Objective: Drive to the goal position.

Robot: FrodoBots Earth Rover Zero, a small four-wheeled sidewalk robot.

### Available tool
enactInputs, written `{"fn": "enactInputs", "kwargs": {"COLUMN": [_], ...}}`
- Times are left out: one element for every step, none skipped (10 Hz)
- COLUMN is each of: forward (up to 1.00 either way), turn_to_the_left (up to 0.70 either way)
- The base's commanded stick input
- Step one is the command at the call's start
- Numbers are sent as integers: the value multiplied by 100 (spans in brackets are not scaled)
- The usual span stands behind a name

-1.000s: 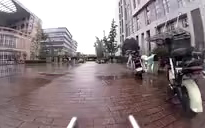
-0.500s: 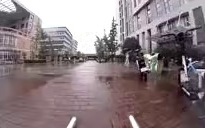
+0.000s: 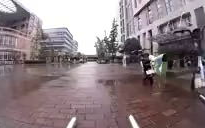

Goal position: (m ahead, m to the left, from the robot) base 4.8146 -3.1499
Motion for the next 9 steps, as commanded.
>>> {"fn": "enactInputs", "kwargs": {"forward": [70, 70, 70, 70, 70, 70, 70, 70, 70], "turn_to_the_left": [0, 0, 0, 0, 0, 0, 0, 0, 0]}}
